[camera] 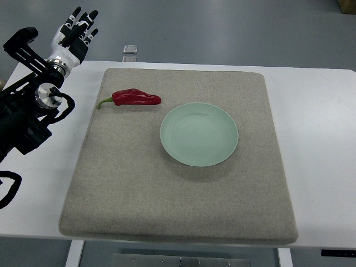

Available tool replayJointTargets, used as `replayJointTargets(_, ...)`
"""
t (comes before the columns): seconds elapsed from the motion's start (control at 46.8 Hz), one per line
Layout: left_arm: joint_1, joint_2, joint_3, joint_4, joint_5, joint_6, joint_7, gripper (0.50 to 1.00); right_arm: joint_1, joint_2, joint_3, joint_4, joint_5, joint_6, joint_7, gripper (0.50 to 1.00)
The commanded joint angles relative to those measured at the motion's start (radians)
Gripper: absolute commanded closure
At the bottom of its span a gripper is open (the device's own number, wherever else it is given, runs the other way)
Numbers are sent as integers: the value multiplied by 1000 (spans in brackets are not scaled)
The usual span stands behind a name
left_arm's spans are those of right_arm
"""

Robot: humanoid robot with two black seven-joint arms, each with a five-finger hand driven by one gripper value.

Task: Place red pepper on plate with left hand

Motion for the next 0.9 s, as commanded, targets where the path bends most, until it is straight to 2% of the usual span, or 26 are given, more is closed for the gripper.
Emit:
replayJointTargets(0.0, 0, 1, 0, 1, 0, -1, 0, 500, 0, 0, 0, 0, 0, 0, 0, 568)
replayJointTargets(0.875, 1, 1, 0, 0, 0, 1, 0, 501, 0, 0, 0, 0, 0, 0, 0, 568)
